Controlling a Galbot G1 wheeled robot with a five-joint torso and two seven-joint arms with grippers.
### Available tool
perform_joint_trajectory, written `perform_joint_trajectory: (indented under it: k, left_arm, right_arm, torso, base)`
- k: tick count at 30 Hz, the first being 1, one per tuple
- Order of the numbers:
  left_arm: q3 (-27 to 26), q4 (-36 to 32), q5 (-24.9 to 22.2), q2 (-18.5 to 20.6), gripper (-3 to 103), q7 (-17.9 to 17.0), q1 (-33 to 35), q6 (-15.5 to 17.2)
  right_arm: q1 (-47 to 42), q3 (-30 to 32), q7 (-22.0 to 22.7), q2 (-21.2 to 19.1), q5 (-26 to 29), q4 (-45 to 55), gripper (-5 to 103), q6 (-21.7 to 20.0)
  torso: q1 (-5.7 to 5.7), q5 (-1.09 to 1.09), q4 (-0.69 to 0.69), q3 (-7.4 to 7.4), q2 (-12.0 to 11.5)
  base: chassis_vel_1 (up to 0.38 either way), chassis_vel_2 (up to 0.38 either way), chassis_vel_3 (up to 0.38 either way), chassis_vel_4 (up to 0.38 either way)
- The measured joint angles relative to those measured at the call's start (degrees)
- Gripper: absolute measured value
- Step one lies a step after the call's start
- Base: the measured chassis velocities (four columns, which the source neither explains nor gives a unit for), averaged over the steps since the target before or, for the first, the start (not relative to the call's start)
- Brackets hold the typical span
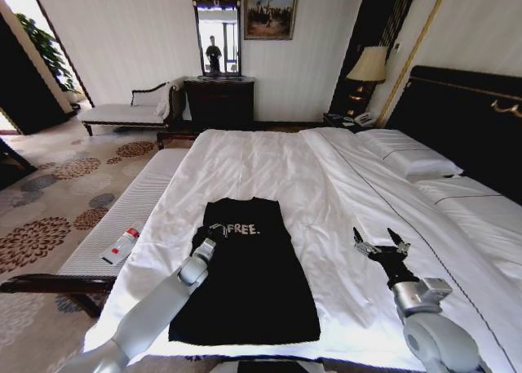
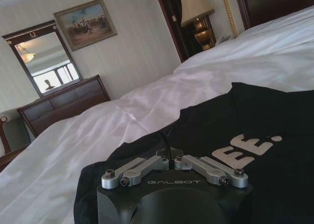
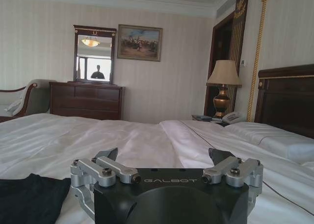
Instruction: Fold the clothes on the bed.
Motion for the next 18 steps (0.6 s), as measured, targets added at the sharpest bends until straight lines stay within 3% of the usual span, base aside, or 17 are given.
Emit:
perform_joint_trajectory:
  k: [8, 12, 15, 17, 18]
  left_arm:
    - [-1.3, 0.4, 0.9, 0.2, -3, -0.8, 1.8, -0.2]
    - [-1.7, 0.3, 0.4, 0.0, 8, -2.3, 2.1, 1.6]
    - [-2.2, -0.5, 0.2, 0.2, 23, -2.7, 2.7, 2.7]
    - [-2.2, -0.7, 0.2, 0.3, 23, -2.7, 2.8, 2.7]
    - [-2.2, -1.3, 0.2, 0.6, 29, -2.7, 3.2, 2.8]
  right_arm:
    - [0.0, -0.2, 0.0, 0.0, 0.1, 0.0, 100, 0.0]
    - [0.0, -0.3, 0.0, 0.0, 0.1, 0.2, 100, -0.1]
    - [-0.2, -0.4, 0.1, 0.2, 0.1, 0.3, 100, -0.1]
    - [-0.2, -0.4, 0.1, 0.2, 0.1, 0.3, 100, -0.1]
    - [-0.3, -0.4, 0.1, 0.3, 0.1, 0.3, 100, -0.1]
  torso:
    - [0.0, 0.0, 0.0, 0.0, 0.0]
    - [0.0, 0.0, -0.01, 0.0, 0.0]
    - [0.0, 0.0, -0.01, 0.0, 0.0]
    - [0.0, 0.0, -0.01, 0.0, 0.0]
    - [0.0, 0.0, -0.01, 0.0, 0.0]
  base:
    - [0.0, 0.0, 0.0, 0.0]
    - [0.0, 0.0, 0.0, 0.0]
    - [0.0, 0.0, 0.0, 0.0]
    - [0.0, 0.0, 0.0, 0.0]
    - [0.0, 0.0, 0.0, 0.0]
